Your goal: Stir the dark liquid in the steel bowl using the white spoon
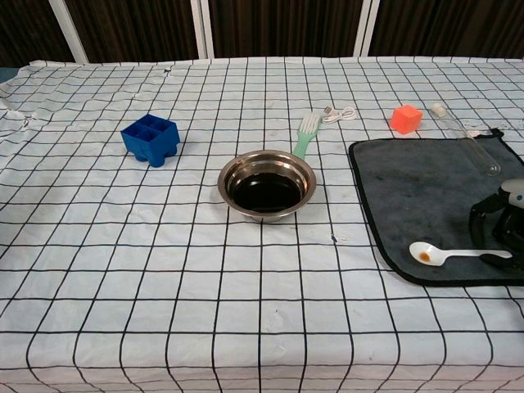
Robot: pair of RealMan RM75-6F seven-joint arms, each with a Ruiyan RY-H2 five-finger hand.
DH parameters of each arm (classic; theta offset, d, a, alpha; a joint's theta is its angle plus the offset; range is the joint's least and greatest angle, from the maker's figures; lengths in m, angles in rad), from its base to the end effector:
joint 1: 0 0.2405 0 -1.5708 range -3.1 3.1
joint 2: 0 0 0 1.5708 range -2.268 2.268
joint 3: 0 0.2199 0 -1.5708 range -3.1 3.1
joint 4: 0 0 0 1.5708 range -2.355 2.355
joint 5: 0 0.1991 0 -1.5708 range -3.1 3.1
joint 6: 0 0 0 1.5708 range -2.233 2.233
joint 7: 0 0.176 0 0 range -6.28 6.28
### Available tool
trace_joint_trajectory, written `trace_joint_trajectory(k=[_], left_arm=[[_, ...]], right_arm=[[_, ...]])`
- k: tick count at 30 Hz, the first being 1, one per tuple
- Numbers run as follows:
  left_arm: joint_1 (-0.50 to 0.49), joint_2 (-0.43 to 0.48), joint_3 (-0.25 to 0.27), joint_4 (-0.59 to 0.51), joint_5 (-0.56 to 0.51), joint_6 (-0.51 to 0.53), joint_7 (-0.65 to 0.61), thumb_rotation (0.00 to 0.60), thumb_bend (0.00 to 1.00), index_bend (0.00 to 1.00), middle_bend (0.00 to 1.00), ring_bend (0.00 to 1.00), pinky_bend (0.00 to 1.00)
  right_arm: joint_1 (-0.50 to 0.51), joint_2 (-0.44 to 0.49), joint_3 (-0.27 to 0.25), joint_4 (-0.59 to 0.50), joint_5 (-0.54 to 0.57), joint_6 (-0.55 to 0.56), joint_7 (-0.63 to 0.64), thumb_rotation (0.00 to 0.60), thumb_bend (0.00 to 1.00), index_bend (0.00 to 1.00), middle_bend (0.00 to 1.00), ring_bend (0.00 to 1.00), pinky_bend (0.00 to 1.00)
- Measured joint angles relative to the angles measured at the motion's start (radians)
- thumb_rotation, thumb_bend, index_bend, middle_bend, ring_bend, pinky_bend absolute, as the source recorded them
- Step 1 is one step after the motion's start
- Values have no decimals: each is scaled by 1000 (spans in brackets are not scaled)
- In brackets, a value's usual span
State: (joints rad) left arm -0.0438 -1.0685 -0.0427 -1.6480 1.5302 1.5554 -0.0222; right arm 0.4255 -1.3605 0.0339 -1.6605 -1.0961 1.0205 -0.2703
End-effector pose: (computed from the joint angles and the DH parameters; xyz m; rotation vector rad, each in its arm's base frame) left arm -0.2704 0.1963 0.1722 -1.3500 -0.8735 -0.9385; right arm -0.2297 -0.2615 0.0102 1.6810 -1.2670 0.6822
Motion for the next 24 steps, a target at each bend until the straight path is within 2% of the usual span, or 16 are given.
trace_joint_trajectory(k=[24], left_arm=[[4, 6, 4, -5, 9, 7, -10, 600, 220, 96, 8, 0, 18]], right_arm=[[9, 15, 15, -33, 2, 2, -7, 600, 402, 585, 852, 1000, 1000]])
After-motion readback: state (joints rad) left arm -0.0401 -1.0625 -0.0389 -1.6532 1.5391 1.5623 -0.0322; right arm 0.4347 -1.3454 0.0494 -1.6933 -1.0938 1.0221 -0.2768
